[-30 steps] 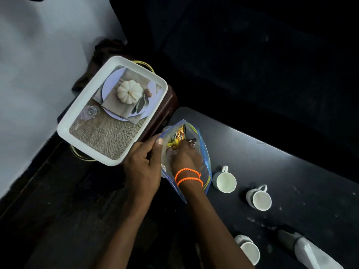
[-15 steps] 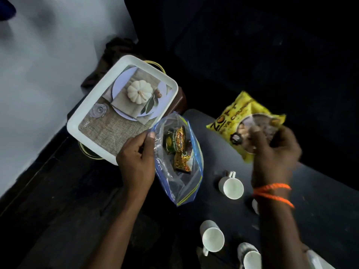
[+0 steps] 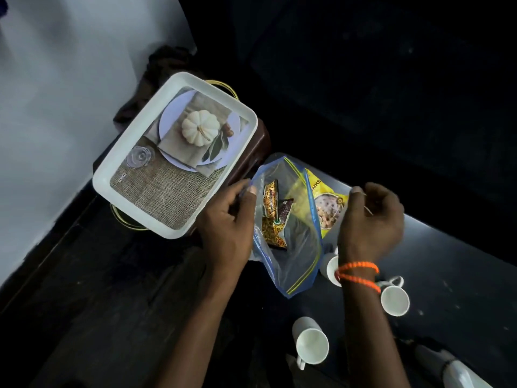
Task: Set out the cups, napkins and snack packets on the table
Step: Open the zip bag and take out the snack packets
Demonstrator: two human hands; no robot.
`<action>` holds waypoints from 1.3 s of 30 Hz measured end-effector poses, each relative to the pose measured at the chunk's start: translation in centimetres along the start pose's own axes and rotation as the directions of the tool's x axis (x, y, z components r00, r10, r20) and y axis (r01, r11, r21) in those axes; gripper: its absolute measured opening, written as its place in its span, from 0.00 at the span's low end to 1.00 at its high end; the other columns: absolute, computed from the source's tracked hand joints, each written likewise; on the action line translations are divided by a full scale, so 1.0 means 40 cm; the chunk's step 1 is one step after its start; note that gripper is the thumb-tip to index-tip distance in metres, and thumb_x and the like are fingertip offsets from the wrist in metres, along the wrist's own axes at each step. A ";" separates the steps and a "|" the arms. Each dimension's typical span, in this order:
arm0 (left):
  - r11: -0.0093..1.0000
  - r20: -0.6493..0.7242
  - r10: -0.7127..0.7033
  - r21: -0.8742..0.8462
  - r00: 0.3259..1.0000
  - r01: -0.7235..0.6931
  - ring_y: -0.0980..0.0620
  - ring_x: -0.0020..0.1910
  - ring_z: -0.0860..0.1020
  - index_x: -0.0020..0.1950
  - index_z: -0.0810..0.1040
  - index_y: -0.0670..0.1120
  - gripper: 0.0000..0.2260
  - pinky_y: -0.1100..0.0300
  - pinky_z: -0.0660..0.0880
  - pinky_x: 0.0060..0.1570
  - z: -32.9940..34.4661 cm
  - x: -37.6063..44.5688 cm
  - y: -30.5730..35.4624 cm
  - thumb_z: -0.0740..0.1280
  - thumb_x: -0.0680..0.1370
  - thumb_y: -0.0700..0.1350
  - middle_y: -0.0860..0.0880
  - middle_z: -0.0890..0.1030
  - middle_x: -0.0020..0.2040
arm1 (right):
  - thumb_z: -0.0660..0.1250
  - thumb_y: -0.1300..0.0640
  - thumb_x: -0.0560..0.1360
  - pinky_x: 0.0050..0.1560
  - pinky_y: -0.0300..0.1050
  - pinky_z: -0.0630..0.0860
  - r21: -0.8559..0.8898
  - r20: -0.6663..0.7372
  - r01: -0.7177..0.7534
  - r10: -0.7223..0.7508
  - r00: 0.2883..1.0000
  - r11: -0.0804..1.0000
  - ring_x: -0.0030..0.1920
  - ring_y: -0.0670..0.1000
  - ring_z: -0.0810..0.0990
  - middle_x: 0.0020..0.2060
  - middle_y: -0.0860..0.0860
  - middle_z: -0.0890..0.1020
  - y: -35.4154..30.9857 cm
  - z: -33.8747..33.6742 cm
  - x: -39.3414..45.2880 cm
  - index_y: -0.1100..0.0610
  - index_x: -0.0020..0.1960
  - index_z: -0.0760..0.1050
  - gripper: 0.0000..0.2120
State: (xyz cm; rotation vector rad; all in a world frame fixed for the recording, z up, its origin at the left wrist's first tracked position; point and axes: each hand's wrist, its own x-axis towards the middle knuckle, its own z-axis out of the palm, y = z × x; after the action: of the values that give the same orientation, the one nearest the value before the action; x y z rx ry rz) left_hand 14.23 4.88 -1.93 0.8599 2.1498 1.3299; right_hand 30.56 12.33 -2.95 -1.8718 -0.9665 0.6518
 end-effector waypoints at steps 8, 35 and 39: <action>0.994 -0.086 0.094 0.065 0.992 -0.088 0.60 0.51 0.83 0.61 0.85 0.43 0.10 0.67 0.77 0.55 0.004 -0.012 0.008 0.69 0.82 0.40 0.53 0.87 0.52 | 0.68 0.52 0.76 0.63 0.55 0.75 -0.512 0.700 0.287 0.200 0.686 0.809 0.64 0.63 0.78 0.64 0.61 0.79 -0.017 0.167 -0.162 0.59 0.69 0.71 0.23; 0.998 -0.105 -0.054 0.020 0.993 0.057 0.57 0.49 0.82 0.62 0.83 0.45 0.10 0.74 0.74 0.48 -0.073 0.004 -0.052 0.66 0.84 0.43 0.48 0.87 0.52 | 0.75 0.65 0.74 0.60 0.61 0.81 -0.072 0.524 -0.594 0.537 0.661 0.801 0.53 0.64 0.85 0.57 0.68 0.84 0.150 0.071 0.065 0.70 0.60 0.79 0.17; 0.999 -0.085 -0.044 0.002 0.995 0.044 0.55 0.48 0.83 0.62 0.84 0.44 0.10 0.71 0.76 0.48 -0.071 0.001 -0.045 0.67 0.83 0.41 0.47 0.87 0.50 | 0.81 0.48 0.68 0.57 0.48 0.77 -0.437 0.279 -0.341 0.486 0.829 0.832 0.57 0.61 0.83 0.58 0.62 0.84 0.171 0.093 0.058 0.64 0.63 0.79 0.30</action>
State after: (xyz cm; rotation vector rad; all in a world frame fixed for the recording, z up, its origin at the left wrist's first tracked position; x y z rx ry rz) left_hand 11.84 2.57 -2.36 0.7654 2.2234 1.3631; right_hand 31.48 14.07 -10.85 -2.3885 -0.9671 1.2067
